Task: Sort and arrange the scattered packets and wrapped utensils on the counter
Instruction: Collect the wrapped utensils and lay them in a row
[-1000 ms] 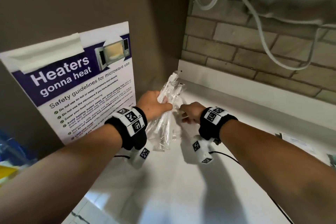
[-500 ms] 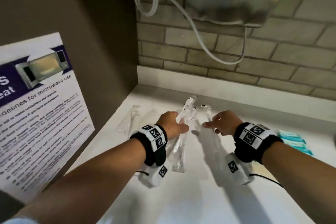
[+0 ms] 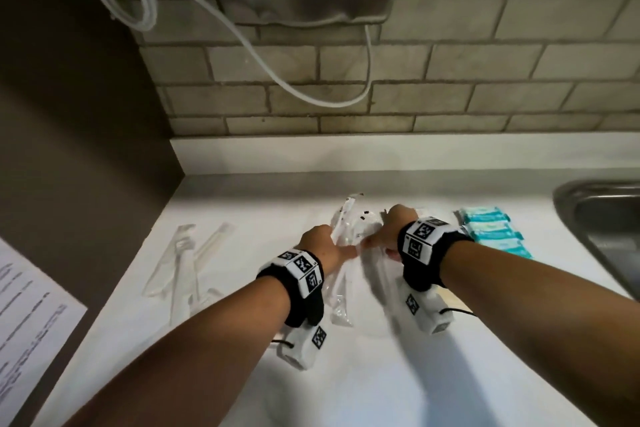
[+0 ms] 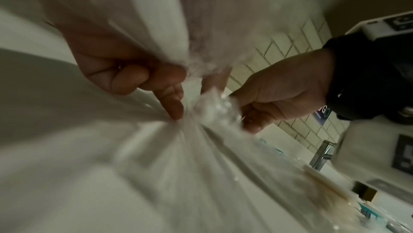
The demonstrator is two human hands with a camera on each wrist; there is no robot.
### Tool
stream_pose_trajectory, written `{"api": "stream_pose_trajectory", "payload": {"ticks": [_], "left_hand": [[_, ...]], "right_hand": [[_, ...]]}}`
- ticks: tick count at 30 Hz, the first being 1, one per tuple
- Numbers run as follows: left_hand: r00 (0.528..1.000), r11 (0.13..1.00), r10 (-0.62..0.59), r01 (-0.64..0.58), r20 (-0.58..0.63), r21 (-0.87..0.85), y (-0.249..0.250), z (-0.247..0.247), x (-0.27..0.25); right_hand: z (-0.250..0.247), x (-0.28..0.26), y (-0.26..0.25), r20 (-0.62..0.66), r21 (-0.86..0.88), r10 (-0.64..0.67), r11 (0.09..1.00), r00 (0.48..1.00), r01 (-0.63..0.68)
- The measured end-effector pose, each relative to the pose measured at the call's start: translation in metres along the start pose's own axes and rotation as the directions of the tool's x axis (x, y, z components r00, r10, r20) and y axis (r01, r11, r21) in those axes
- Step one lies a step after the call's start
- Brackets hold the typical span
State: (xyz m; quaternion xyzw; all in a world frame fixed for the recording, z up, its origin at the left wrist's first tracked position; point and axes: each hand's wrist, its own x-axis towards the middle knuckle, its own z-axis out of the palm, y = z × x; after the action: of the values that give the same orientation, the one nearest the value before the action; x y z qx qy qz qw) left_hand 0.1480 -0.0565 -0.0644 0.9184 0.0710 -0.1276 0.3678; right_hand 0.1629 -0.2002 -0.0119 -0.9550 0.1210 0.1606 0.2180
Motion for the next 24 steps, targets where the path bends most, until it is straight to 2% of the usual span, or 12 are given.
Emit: {"api": "stream_pose_trajectory", "payload": {"ticks": [3,5,8,13,15,17,21,24], "left_hand": [[0.998,0.999,-0.026,0.024,-0.065,-0.037,-0.001,0.004,0.002],[0.994,0.991,-0.057,0.046,-0.09,-0.122,-0.003,0.001,0.004],[0.992,0.985,-0.021,-0.001,-0.121,-0.174,-0.009,-0.012,0.005],[0.981,0.985,-0.033,-0.001,-0.189,-0.174,-0.029,-0.03,-0.007],[0.984,0.985,-0.04,0.01,-0.175,-0.171,-0.035,-0.031,-0.012],[0.987,0.979,-0.058,0.027,-0.147,-0.202,-0.042,-0.028,-0.014],[0.989,0.967,-0.086,0.053,-0.124,-0.248,-0.05,-0.025,-0.016],[0.987,0.926,-0.119,0.072,-0.105,-0.37,-0.058,-0.021,-0.013]], "right_hand": [[-0.004,-0.005,0.003,-0.043,-0.007,-0.053,0.999,0.998,0.053],[-0.004,-0.009,0.006,-0.051,-0.052,-0.112,0.993,0.992,0.109],[0.002,-0.023,0.007,-0.027,-0.153,-0.247,0.958,0.969,0.24],[0.027,-0.049,0.003,0.093,-0.239,-0.478,0.841,0.873,0.486],[0.037,-0.056,0.0,0.143,-0.285,-0.537,0.782,0.832,0.554],[0.042,-0.058,-0.001,0.19,-0.329,-0.541,0.751,0.819,0.572],[0.037,-0.06,0.001,0.264,-0.33,-0.513,0.748,0.817,0.576],[0.033,-0.06,0.004,0.256,-0.301,-0.505,0.769,0.824,0.564]]}}
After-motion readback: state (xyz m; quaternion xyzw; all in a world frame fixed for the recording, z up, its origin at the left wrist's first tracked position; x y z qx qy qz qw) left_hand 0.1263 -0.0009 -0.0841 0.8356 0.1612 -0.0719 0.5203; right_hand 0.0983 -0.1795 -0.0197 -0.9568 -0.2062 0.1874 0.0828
